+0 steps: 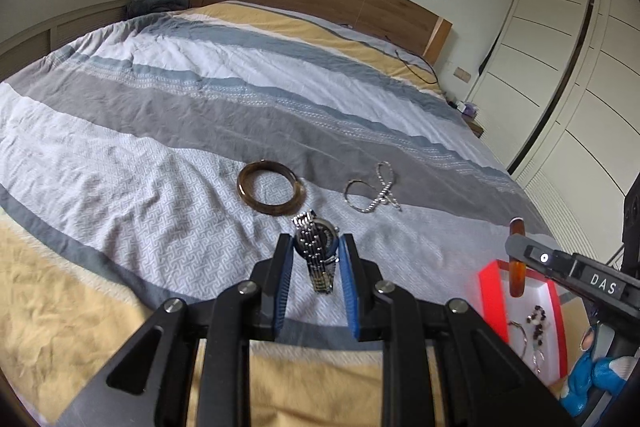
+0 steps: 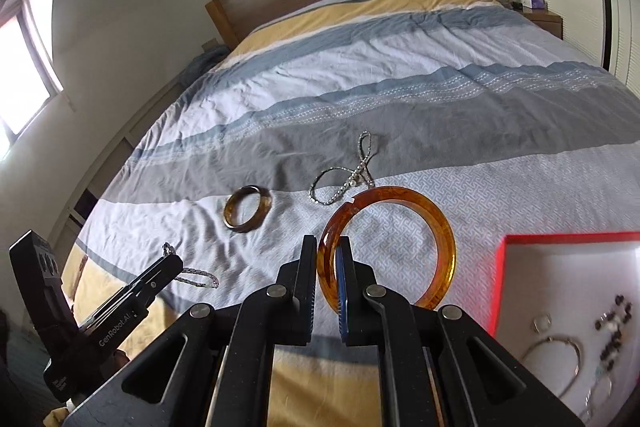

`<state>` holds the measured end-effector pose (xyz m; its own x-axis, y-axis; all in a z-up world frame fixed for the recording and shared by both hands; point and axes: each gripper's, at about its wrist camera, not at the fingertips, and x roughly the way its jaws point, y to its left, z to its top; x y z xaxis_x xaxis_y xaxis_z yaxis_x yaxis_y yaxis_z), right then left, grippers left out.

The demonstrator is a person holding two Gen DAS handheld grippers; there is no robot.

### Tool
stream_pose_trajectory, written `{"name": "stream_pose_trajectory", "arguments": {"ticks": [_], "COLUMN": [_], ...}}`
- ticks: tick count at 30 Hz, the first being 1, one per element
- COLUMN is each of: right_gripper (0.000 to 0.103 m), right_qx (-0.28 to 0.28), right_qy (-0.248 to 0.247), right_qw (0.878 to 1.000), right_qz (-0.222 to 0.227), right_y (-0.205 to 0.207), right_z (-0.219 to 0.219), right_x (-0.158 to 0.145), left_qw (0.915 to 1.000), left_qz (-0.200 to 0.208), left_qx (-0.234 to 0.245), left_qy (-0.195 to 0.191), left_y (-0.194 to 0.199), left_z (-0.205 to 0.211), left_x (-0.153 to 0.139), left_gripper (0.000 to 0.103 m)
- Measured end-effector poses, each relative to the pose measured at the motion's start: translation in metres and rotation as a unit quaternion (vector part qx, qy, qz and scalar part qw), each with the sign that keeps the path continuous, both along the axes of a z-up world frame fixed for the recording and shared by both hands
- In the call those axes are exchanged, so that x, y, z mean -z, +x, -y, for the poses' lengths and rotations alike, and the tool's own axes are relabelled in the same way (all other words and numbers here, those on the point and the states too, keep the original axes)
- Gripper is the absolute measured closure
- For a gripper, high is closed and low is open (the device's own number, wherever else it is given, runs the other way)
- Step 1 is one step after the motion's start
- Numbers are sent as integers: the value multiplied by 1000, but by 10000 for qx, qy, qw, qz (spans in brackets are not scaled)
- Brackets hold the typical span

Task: Organize jewelry
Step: 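Carry the watch and amber bangle into the red box and open both tools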

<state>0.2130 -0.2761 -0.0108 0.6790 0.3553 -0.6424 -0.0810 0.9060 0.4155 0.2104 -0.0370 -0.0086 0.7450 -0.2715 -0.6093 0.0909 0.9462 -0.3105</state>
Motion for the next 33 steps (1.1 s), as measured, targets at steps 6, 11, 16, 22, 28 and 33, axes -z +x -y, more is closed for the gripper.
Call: {"name": "stream_pose_trajectory", "arguments": {"ticks": [6,11,16,22,28,33], "right_gripper": [94,94,94,94,94,94], "right_qx": [147,430,781,1029,854,522], "right_qy": [-26,-125,-274,-417,-449,-742], "right_qw": [9999,9990,9962,9903,9888,9868], "right_qz": [34,-4,-260,-833,-1136,-1339], "right_y": [-46,-83,-113,-131,-127,-120], "right_z": [13,47,97,152,170,166], "right_x": [-18,-22,-6,41,79,98], "left_qw": [9995,9971,9908,9776,9621,9550], "left_qz": [186,114,-147,-462,-718,-1023], "left_qx": [272,746,1343,2046,2592,2672], "left_qy": [24,22,7,177,448,789], "left_y": [-36,-60,-74,-86,-89,-81], "left_z": [22,63,119,194,252,278], "left_x": [-38,-49,-39,-13,16,47], "left_gripper": [81,81,81,81,81,81]}}
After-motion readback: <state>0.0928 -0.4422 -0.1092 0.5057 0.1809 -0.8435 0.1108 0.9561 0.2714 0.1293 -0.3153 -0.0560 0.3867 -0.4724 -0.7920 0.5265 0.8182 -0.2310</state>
